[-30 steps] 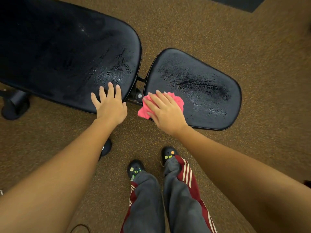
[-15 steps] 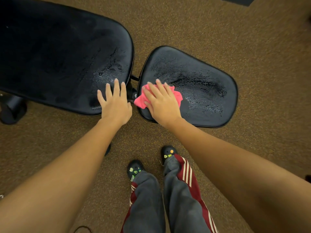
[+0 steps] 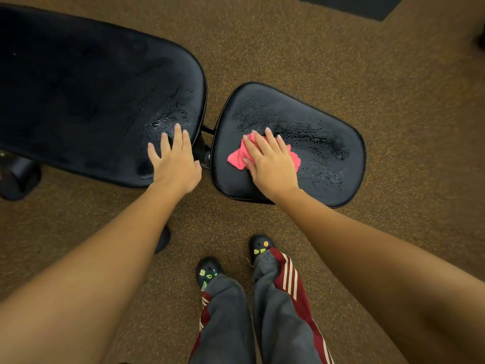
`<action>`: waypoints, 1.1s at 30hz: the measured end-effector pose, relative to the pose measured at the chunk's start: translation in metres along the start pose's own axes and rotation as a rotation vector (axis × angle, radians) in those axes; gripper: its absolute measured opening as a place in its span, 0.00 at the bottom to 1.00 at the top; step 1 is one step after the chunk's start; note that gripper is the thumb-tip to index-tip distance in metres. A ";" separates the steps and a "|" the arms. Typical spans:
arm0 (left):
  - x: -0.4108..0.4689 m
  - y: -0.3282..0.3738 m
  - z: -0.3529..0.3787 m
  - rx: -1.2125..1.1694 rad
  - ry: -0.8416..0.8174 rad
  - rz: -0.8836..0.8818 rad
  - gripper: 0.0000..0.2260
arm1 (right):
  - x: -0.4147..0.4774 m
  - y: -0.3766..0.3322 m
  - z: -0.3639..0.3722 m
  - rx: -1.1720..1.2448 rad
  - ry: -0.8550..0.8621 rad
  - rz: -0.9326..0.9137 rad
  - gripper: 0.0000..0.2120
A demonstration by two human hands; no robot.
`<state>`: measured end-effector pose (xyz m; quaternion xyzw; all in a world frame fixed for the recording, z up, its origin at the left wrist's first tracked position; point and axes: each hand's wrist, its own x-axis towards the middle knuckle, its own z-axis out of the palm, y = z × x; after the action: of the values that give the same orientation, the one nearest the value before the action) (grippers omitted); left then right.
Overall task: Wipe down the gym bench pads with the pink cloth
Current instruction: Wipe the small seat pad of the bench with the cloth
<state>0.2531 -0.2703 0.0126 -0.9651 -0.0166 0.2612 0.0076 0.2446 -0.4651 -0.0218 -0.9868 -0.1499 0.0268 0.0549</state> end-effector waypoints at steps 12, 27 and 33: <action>0.010 -0.003 -0.003 -0.014 0.022 0.026 0.30 | -0.010 0.004 0.001 -0.058 0.051 -0.203 0.20; 0.014 -0.006 0.001 -0.138 -0.007 0.089 0.31 | 0.018 -0.003 0.001 0.041 -0.002 -0.161 0.20; 0.016 -0.011 -0.001 -0.163 -0.039 0.110 0.31 | 0.058 0.011 -0.009 0.027 -0.103 0.013 0.23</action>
<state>0.2671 -0.2589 0.0052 -0.9567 0.0150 0.2778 -0.0855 0.3037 -0.4593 -0.0161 -0.9843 -0.1457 0.0798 0.0604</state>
